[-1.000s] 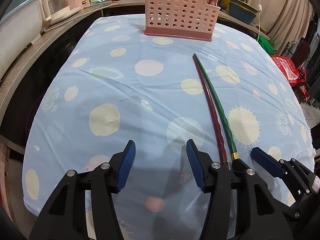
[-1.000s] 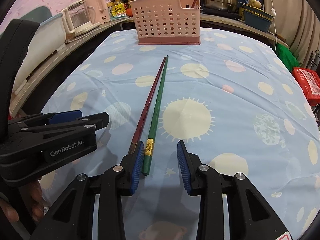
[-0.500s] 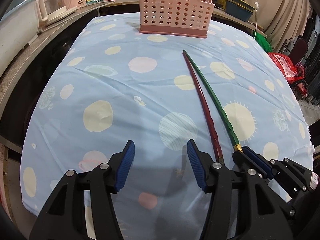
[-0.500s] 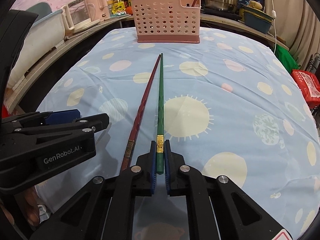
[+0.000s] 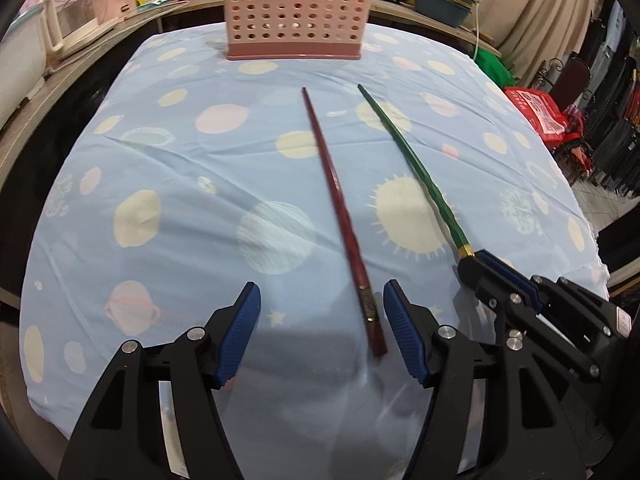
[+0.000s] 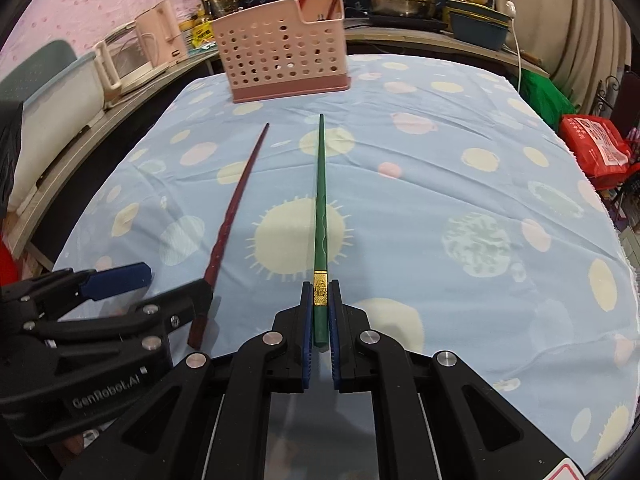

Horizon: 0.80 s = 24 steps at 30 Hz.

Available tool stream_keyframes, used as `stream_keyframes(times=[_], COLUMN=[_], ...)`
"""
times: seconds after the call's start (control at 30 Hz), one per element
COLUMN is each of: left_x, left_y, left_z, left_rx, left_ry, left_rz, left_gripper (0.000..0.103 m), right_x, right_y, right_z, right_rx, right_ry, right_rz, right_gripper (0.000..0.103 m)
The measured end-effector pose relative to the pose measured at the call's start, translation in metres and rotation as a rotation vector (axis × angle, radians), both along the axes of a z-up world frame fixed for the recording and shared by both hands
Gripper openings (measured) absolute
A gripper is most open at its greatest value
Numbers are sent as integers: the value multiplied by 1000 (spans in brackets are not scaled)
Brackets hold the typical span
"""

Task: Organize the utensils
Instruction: 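Grasp the dark-red chopstick with the left tool while the right tool grasps the green chopstick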

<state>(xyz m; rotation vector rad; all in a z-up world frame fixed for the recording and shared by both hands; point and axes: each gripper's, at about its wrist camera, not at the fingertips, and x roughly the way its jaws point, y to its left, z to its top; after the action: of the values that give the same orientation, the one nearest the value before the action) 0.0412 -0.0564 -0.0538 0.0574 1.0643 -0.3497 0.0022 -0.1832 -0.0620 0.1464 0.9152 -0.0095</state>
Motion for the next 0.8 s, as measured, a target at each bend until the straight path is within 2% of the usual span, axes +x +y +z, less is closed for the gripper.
stream_keyframes(times=[0.1,0.2,0.4,0.5,0.63,0.8], left_x=[-2,-3,-6,-7,-8,-8], left_y=[-7,-8,-8,-8,-5,2], left_z=[-3,-3,-2,-2,1,22], left_rx=[12,18,-3,-12,-23,-30], left_ry=[-3,-10,1,12,20,-22], left_rz=[-17,-25,-57,-66,-63,-43], left_gripper=[60,51,27,10,8,8], right_x=[-1,-1,-1,-3,-7,-11], right_y=[-3,-4,-2,-1,2,2], right_z=[-1,-1,-1,-1,3,22], right_rx=[8,16,20,20,21,40], right_ry=[1,2,2,0,-7,-40], right_rz=[-9,-10,-3,0,8,21], right_gripper=[7,7,7,7,7,7])
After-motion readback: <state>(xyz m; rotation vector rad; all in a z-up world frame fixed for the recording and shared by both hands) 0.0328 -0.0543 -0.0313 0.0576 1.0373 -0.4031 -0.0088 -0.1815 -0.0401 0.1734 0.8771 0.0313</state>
